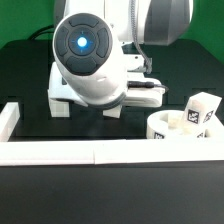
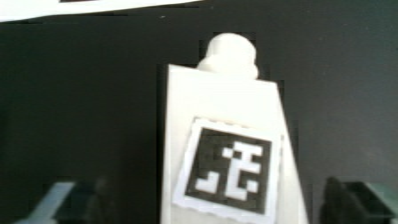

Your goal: Assemble stool

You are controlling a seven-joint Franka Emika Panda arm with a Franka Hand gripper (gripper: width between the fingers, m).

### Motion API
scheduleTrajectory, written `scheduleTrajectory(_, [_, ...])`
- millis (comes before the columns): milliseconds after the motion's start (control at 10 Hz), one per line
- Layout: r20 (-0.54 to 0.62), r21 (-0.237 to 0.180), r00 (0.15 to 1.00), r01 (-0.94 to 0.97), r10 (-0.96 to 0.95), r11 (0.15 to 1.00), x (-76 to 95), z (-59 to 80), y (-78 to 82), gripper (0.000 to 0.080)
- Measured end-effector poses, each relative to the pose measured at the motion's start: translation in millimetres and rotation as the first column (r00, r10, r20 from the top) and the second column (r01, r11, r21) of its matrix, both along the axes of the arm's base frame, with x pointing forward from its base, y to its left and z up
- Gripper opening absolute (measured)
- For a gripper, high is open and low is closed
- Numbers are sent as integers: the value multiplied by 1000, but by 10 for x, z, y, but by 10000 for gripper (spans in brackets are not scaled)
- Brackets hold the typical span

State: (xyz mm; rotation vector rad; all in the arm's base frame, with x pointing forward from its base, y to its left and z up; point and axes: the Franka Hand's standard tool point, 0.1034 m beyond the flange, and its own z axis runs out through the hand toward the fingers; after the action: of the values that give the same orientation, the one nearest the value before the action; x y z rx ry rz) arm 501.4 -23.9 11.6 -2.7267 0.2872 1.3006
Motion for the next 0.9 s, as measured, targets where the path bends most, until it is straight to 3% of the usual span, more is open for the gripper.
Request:
scheduleTrajectory(100, [0,0,1000,0,0,1000,0,0,0,420])
scheduleTrajectory(200, [0,0,1000,0,0,1000,0,0,0,420])
scheduleTrajectory(300, [0,0,1000,0,0,1000,0,0,0,324])
scheduleTrajectory(900, [-13,2,1000,1,-1,1000,-23,-1,-3,324])
